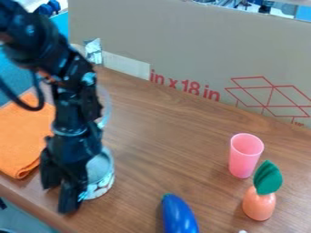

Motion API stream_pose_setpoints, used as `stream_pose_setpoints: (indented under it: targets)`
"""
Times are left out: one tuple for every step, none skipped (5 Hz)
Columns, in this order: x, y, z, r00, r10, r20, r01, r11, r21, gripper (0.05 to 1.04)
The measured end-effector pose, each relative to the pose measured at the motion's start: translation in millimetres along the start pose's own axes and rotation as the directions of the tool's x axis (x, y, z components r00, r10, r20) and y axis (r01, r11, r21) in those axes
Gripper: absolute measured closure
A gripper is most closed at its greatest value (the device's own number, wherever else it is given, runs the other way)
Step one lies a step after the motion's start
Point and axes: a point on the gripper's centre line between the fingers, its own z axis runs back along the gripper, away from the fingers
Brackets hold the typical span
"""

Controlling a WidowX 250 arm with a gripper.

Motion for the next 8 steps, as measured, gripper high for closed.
stream_pose_setpoints:
  targets:
    - [36, 18, 10, 0.997, -0.05, 0.06, 0.048, 0.998, 0.035, 0.082]
    - [71, 27, 20, 0.983, -0.063, 0.172, 0.061, 0.998, 0.016, 0.082]
    - [95, 29, 26, 0.974, -0.064, 0.216, 0.069, 0.998, -0.013, 0.082]
    - [114, 32, 33, 0.967, -0.065, 0.247, 0.08, 0.996, -0.049, 0.082]
    - [120, 38, 38, 0.961, -0.058, 0.272, 0.078, 0.995, -0.064, 0.082]
    - [123, 43, 45, 0.954, -0.056, 0.293, 0.082, 0.994, -0.076, 0.082]
    - [125, 41, 49, 0.953, -0.076, 0.294, 0.101, 0.992, -0.071, 0.082]
    - [110, 41, 53, 0.953, -0.059, 0.296, 0.079, 0.995, -0.056, 0.082]
